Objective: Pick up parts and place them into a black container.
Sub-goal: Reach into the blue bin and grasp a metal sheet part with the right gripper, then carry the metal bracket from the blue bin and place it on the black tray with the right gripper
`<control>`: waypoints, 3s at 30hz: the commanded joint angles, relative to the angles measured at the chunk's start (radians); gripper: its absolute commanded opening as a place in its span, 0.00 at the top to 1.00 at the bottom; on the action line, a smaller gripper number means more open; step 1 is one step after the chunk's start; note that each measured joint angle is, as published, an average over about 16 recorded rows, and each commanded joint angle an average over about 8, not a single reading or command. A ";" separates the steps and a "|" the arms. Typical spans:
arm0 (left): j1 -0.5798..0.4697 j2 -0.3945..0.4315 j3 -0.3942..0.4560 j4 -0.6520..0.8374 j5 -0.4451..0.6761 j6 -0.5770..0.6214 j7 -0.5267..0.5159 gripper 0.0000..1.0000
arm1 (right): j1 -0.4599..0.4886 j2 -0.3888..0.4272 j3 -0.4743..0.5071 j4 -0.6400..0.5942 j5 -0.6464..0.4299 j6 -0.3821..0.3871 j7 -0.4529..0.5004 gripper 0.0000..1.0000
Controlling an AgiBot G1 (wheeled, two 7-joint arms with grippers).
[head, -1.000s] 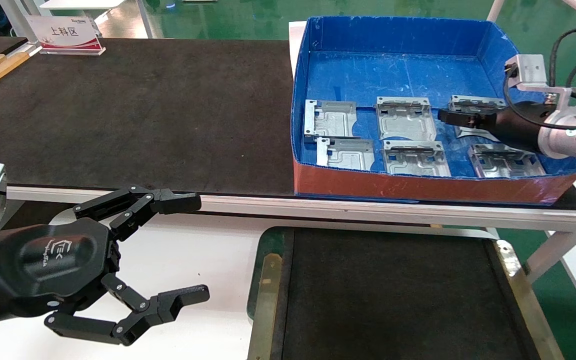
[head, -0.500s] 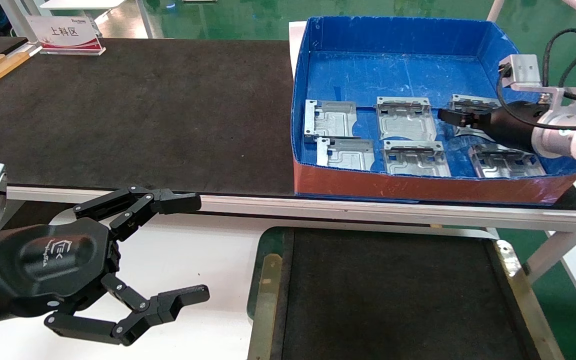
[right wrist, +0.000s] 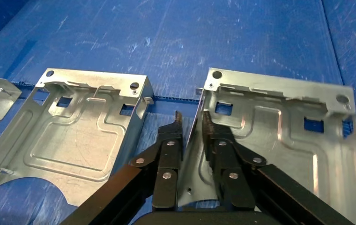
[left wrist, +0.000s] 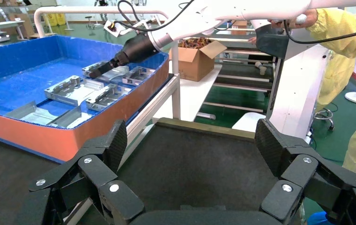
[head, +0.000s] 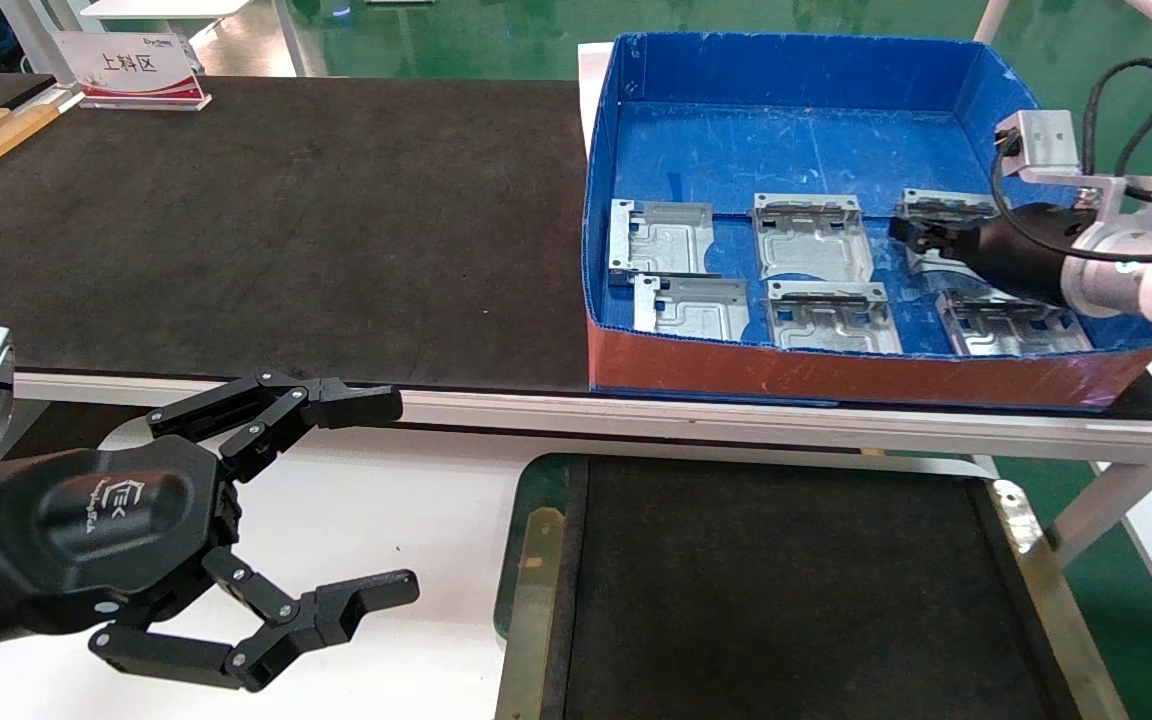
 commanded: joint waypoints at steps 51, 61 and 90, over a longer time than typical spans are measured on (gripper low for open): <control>0.000 0.000 0.000 0.000 0.000 0.000 0.000 0.00 | 0.031 0.171 -0.028 0.435 0.219 -0.940 -0.311 1.00; 0.000 0.000 0.000 0.000 0.000 0.000 0.000 0.00 | -0.157 0.294 -0.186 0.872 0.460 -0.924 -0.183 1.00; 0.000 0.000 0.000 0.000 0.000 0.000 0.000 0.00 | -0.326 0.223 -0.428 0.686 0.332 -0.869 -0.531 1.00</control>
